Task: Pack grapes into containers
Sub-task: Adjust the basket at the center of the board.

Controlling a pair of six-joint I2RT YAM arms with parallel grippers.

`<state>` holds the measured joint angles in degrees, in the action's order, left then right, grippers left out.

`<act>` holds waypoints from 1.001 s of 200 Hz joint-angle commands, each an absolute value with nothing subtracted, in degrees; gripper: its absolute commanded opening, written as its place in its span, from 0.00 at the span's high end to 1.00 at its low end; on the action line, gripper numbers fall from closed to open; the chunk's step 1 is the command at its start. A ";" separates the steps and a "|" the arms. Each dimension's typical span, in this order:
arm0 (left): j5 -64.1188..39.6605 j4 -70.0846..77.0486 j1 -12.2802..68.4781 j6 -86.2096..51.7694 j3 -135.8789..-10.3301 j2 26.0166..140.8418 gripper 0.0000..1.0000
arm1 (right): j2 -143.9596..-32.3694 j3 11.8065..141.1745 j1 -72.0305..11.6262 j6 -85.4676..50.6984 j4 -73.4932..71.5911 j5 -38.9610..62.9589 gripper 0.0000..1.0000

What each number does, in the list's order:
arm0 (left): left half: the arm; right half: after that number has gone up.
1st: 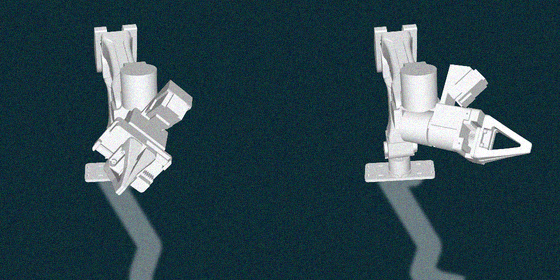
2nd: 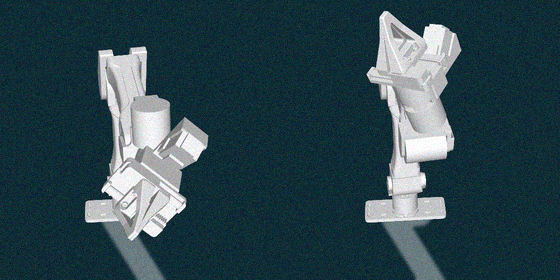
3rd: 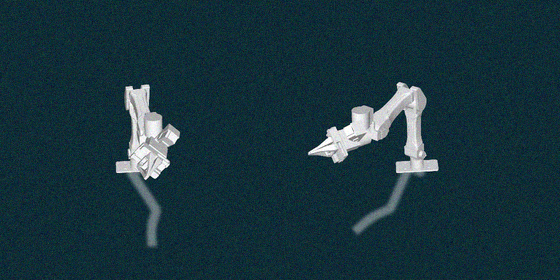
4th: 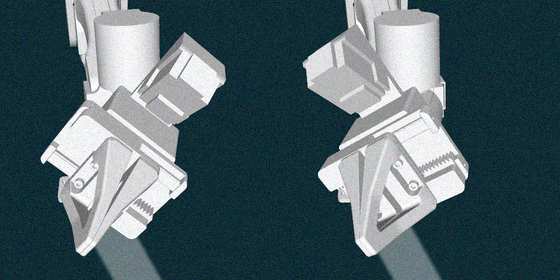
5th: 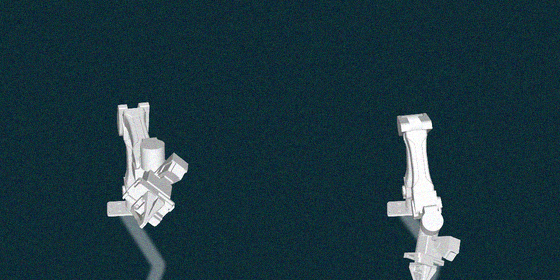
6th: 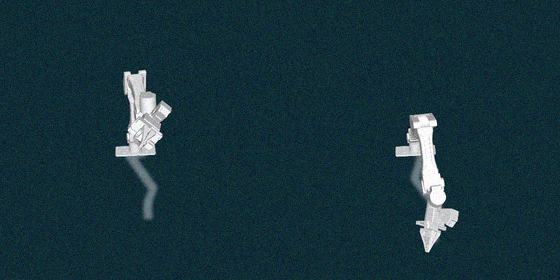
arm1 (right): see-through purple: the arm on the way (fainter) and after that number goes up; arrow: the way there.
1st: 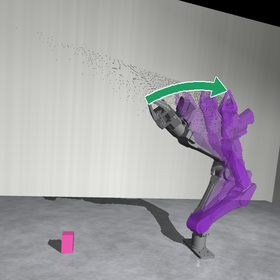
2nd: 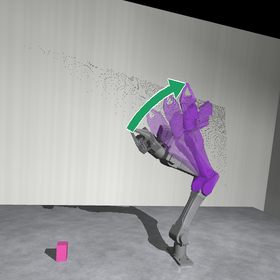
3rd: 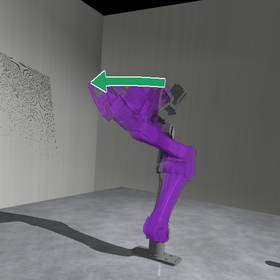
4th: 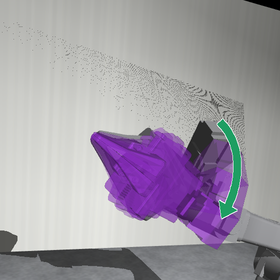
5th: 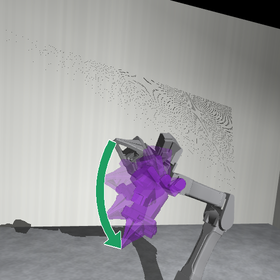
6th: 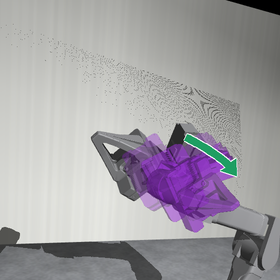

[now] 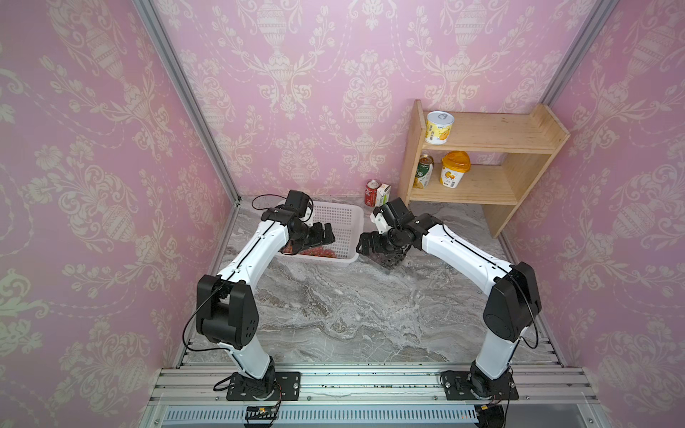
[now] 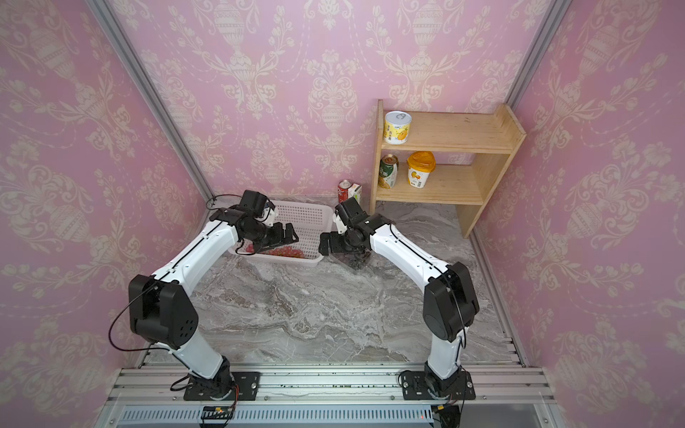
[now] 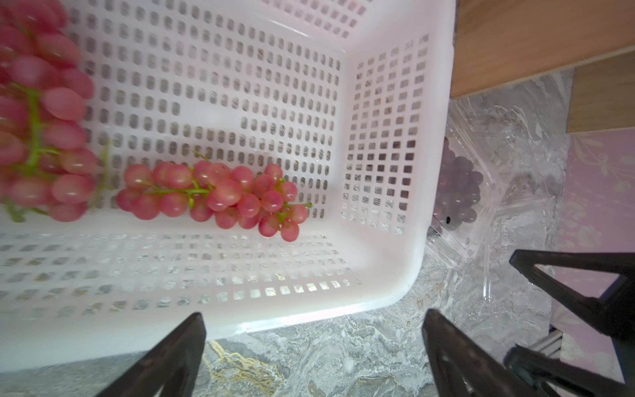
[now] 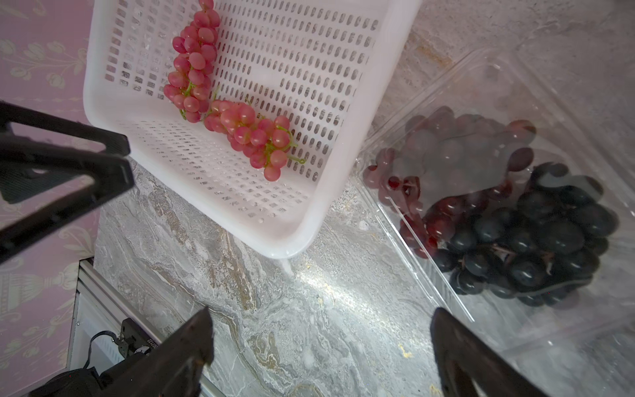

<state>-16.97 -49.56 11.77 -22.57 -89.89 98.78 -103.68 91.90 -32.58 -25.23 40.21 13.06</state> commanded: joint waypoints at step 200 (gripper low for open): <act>-14.52 -65.64 7.99 -16.09 -107.01 124.16 0.04 | -105.73 97.29 -32.21 -19.32 43.95 13.84 0.00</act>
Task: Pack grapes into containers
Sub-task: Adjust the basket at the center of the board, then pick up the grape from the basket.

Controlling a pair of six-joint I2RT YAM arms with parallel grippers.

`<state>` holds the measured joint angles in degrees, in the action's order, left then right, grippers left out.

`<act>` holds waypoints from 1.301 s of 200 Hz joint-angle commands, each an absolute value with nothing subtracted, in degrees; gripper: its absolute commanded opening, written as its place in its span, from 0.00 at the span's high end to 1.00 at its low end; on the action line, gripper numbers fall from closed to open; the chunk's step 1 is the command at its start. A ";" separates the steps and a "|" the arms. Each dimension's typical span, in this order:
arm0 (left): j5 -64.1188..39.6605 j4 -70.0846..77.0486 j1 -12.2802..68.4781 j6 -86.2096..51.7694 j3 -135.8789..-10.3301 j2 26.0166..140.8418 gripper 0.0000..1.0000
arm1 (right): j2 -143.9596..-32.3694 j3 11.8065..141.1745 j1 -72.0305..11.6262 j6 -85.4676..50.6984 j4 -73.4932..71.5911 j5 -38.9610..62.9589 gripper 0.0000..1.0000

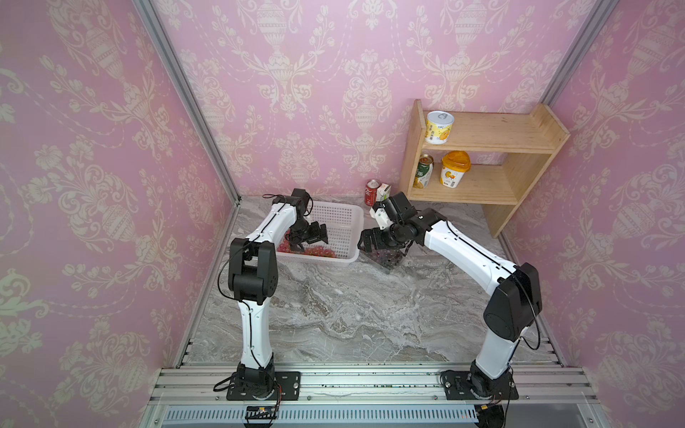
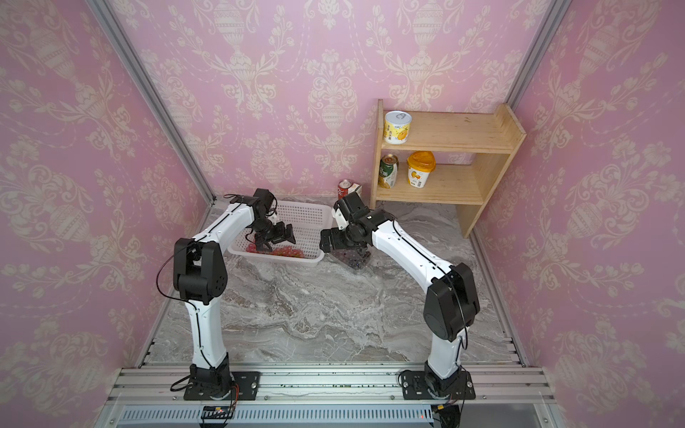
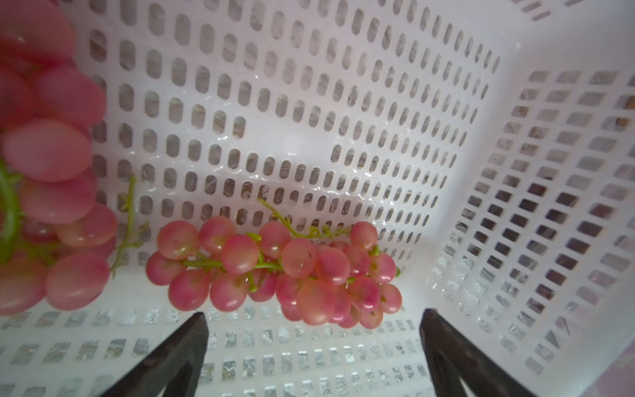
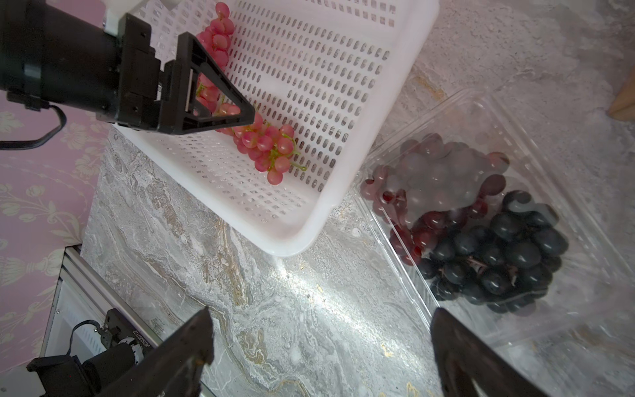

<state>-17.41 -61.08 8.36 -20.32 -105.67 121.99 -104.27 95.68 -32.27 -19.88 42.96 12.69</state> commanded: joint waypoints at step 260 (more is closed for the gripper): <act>-9.74 -53.59 12.29 -9.58 -99.92 117.33 0.29 | -106.74 95.19 -30.50 -20.65 42.28 17.25 0.01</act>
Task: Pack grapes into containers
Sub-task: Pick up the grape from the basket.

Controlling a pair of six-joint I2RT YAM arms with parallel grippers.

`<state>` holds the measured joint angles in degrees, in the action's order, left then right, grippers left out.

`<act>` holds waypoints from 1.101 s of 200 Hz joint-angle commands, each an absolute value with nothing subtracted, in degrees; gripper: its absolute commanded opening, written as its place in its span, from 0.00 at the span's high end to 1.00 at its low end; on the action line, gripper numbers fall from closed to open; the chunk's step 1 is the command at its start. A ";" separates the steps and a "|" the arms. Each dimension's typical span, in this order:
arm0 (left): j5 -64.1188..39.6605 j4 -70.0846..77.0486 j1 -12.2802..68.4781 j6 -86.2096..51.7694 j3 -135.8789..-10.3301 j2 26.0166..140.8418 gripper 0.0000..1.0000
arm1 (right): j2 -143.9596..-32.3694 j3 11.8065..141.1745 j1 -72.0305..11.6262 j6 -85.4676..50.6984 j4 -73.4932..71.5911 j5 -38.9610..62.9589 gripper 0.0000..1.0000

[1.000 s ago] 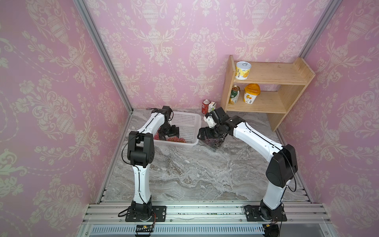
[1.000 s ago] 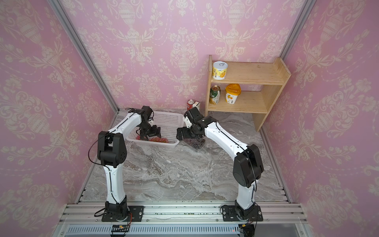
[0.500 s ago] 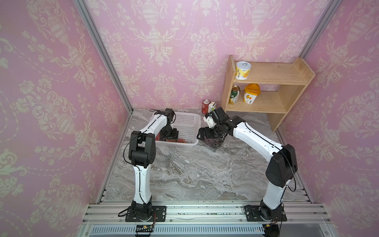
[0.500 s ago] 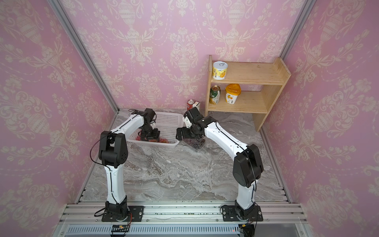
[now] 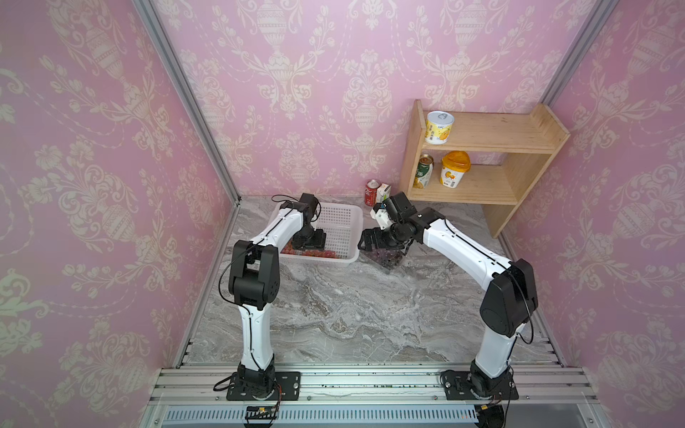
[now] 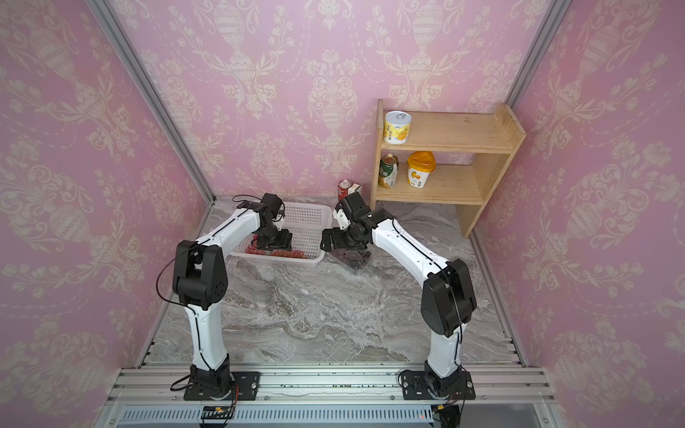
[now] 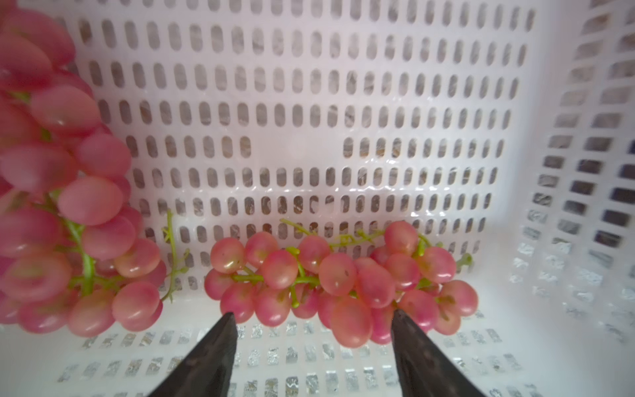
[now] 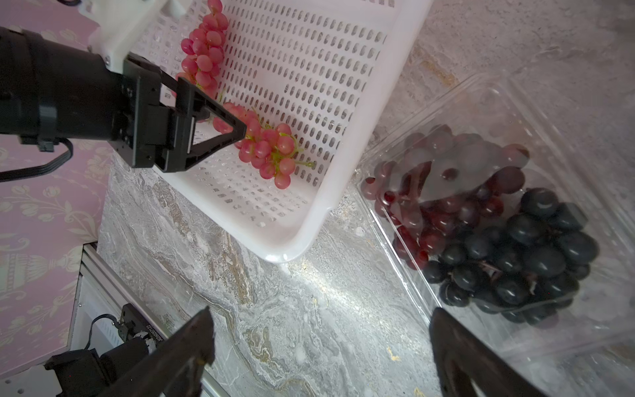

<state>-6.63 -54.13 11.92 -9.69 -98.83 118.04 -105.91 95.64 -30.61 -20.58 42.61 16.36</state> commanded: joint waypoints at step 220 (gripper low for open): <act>-8.45 -52.06 14.19 -9.88 -95.52 118.18 0.78 | -103.93 91.17 -30.25 -21.97 40.69 17.55 0.01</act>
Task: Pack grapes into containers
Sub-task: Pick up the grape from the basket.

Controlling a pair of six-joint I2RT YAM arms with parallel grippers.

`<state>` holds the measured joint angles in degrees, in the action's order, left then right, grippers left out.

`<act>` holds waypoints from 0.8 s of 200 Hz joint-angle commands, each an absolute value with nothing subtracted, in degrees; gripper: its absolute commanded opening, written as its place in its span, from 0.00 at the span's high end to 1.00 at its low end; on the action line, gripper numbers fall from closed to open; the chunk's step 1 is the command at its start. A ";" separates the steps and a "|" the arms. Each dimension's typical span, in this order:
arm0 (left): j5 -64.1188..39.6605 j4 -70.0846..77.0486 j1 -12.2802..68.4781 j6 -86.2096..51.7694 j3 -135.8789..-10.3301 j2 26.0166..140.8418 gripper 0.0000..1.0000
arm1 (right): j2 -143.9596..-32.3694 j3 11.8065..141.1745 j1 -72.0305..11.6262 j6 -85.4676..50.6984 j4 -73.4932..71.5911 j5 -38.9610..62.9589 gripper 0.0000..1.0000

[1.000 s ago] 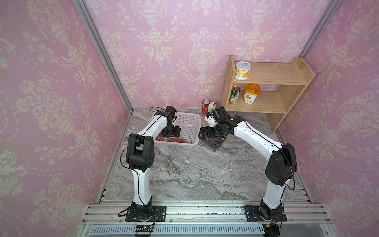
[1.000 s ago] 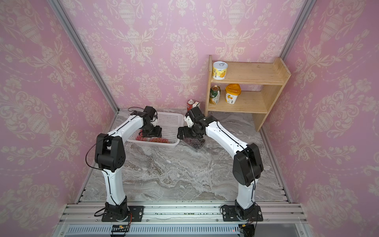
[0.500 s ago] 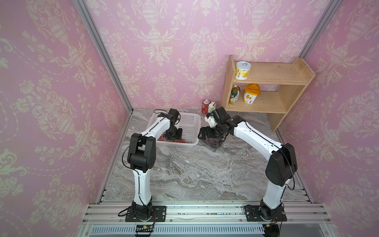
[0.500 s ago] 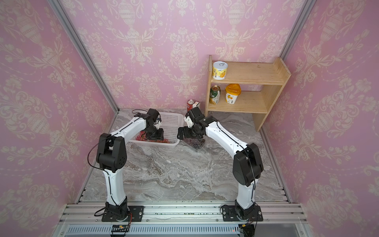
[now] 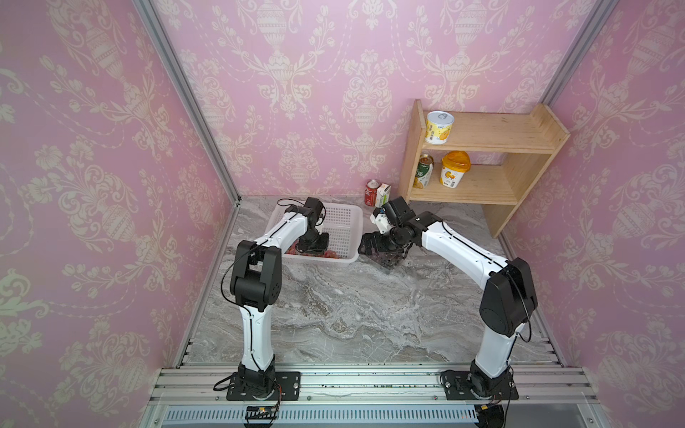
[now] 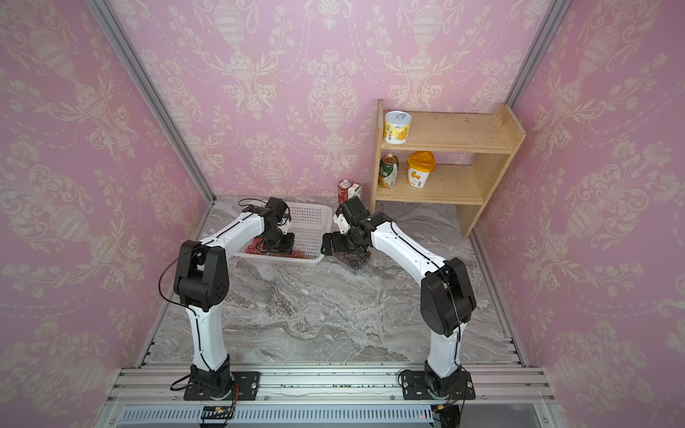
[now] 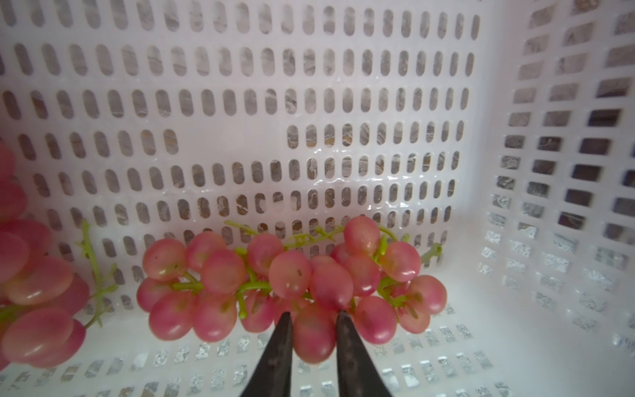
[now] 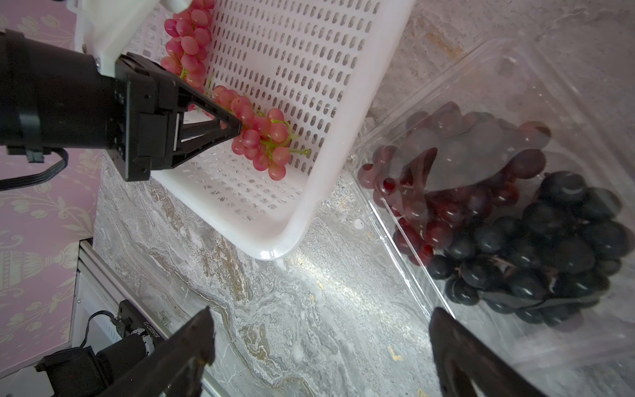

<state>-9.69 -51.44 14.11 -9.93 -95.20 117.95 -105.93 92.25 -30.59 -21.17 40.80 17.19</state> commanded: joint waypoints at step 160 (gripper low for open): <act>-10.74 -57.84 14.21 -10.90 -104.56 112.05 0.81 | -102.24 90.18 -30.23 -22.41 40.61 17.23 0.01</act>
